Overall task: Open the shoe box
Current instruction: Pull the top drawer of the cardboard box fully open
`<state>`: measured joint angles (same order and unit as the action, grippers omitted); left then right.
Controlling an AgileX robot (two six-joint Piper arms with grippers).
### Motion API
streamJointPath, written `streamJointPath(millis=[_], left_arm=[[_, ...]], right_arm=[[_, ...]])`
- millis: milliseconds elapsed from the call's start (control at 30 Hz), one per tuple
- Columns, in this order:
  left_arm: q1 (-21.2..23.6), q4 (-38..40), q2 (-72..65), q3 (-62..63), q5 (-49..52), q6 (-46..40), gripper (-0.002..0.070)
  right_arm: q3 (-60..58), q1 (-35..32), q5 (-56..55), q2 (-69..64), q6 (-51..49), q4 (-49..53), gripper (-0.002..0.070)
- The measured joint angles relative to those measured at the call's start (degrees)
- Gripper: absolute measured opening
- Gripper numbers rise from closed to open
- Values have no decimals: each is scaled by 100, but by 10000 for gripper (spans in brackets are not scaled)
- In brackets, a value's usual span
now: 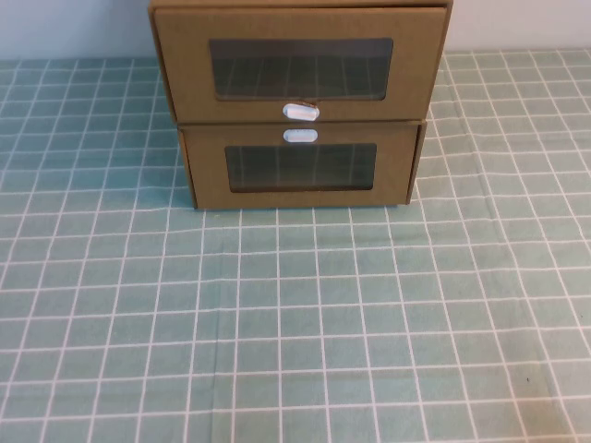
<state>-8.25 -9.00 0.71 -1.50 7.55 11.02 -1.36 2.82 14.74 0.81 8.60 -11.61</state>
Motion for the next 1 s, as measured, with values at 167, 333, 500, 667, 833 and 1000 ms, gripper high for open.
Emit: streamJointPath(millis=[167, 333, 500, 667, 833, 1000], left_arm=[[0, 0, 0, 0, 1101, 0, -5], [0, -11, 0, 0, 1405, 0, -5], [0, -11, 0, 0, 1415, 0, -5], [0, -11, 0, 0, 1425, 0, -5], [0, -11, 0, 0, 1425, 0, -5], [0, -11, 0, 0, 1425, 0, -5]], right_arm=[[0, 0, 358, 0, 0, 9, -13], [0, 0, 367, 0, 0, 22, -13], [0, 0, 367, 0, 0, 22, -13], [0, 0, 367, 0, 0, 22, -13], [0, 0, 367, 0, 0, 22, -13], [0, 0, 367, 0, 0, 22, -13]])
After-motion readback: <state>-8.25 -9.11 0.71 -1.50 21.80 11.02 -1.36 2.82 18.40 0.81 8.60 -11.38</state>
